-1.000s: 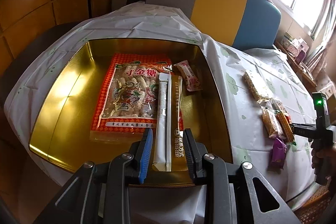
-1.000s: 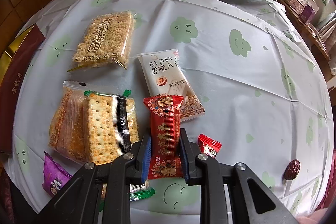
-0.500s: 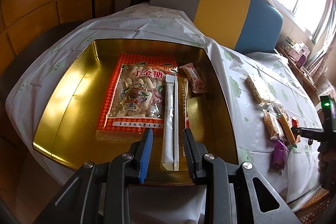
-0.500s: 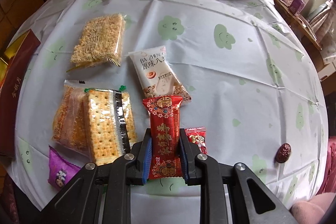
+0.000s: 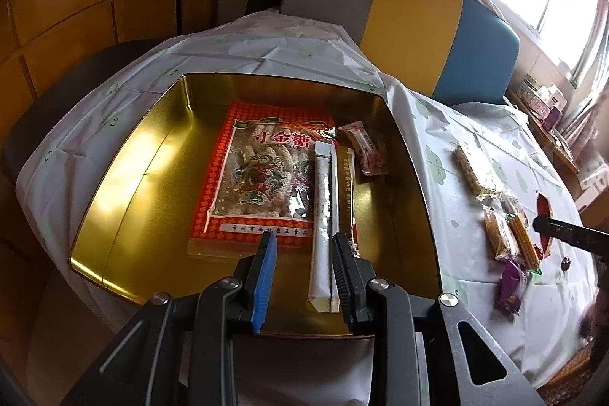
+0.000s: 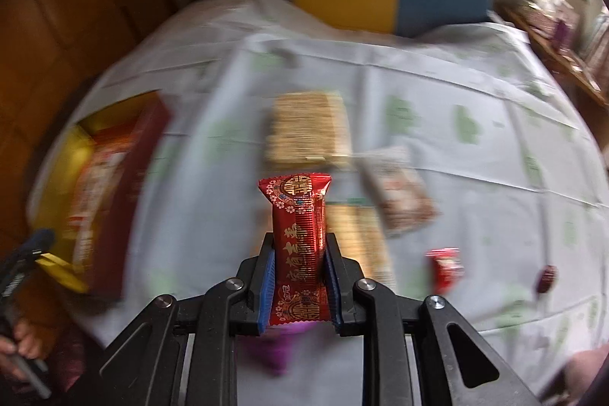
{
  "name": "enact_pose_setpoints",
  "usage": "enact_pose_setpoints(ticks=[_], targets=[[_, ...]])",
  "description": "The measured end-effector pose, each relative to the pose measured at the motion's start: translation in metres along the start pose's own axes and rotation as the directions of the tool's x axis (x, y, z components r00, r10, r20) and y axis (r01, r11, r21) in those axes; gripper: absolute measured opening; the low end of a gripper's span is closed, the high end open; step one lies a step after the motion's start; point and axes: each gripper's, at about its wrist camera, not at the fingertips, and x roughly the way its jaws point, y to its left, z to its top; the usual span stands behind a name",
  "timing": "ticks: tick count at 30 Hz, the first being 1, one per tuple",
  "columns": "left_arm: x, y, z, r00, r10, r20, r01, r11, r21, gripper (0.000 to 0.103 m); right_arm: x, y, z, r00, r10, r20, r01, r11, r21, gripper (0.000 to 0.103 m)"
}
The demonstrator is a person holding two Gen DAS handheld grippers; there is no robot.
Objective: Organize snacks
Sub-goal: 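Carry the red candy package into the gold lid and open the right gripper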
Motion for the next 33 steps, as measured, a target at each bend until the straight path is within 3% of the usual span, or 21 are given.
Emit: enact_pose_setpoints(ticks=[5,10,14,19,22,26,33], targets=[[-0.002,0.003,0.001,1.0,0.007,0.009,-0.007,1.0,-0.01,0.03,-0.002,0.054,-0.002,0.99,0.142,-0.012,-0.143,0.989,-0.037,0.023],[-0.002,0.01,0.003,1.0,0.021,0.017,-0.02,0.999,-0.029,0.03,0.0,0.103,0.0,0.957,0.289,-0.027,-0.29,0.955,-0.053,0.023],[-0.006,0.021,0.008,0.998,0.05,0.04,-0.048,0.997,-0.056,0.03,0.002,0.138,0.004,0.937,0.347,-0.044,-0.35,0.934,-0.075,0.023],[-0.005,0.038,0.013,0.996,0.076,0.043,-0.071,0.992,-0.103,0.03,0.012,0.168,0.007,0.927,0.367,-0.071,-0.373,0.923,-0.094,0.024],[-0.004,0.043,0.014,0.996,0.083,0.042,-0.077,0.99,-0.117,0.03,0.02,0.182,0.007,0.939,0.334,-0.086,-0.342,0.933,-0.116,0.025],[-0.002,0.043,0.013,0.996,0.083,0.04,-0.078,0.99,-0.116,0.03,0.031,0.191,0.004,0.938,0.326,-0.115,-0.34,0.932,-0.128,0.033],[-0.001,0.039,0.011,0.996,0.079,0.033,-0.075,0.992,-0.103,0.03,0.029,0.187,-0.001,0.948,0.305,-0.09,-0.316,0.937,-0.147,0.033]])
